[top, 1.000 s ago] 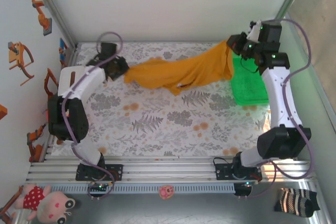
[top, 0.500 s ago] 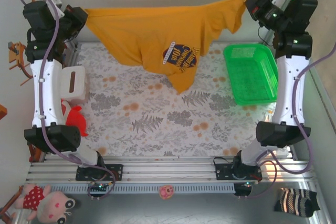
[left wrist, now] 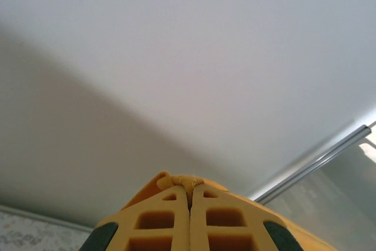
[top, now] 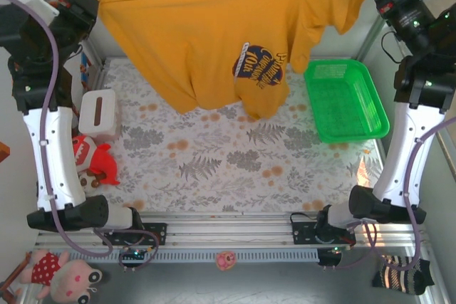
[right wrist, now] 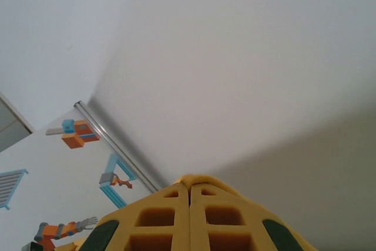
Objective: Fold the inside-out t-shirt
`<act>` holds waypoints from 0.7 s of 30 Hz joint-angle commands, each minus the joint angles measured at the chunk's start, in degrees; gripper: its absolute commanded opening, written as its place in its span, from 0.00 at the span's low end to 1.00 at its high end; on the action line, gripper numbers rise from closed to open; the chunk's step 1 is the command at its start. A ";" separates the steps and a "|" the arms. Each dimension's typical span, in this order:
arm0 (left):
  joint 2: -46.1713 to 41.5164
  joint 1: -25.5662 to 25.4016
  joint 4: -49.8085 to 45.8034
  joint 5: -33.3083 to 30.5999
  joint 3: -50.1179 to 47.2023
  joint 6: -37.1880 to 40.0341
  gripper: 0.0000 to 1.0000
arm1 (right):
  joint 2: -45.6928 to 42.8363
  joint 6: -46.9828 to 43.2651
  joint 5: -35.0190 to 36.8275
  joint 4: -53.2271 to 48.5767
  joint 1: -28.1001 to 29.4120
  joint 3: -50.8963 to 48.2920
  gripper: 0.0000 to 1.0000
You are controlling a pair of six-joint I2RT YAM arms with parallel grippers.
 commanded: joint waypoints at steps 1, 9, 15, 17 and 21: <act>2.64 1.39 -2.19 -4.13 -2.11 -0.02 0.00 | 2.46 4.64 0.85 5.79 -1.49 -3.78 0.00; 3.97 -0.41 -5.88 -1.42 -19.14 3.52 0.00 | 0.82 0.29 -1.45 4.11 3.01 -21.48 0.00; 13.57 -3.75 -6.36 -5.30 -19.43 6.45 0.00 | 9.29 -9.59 4.33 -3.66 8.27 -19.83 0.00; 17.82 -4.18 -6.97 -6.52 -15.83 7.14 0.00 | 13.44 -9.42 4.94 -3.58 8.43 -17.09 0.00; 26.79 -4.56 -7.79 -6.16 -8.14 7.50 0.00 | 22.69 -10.34 5.86 -5.33 9.24 -8.39 0.00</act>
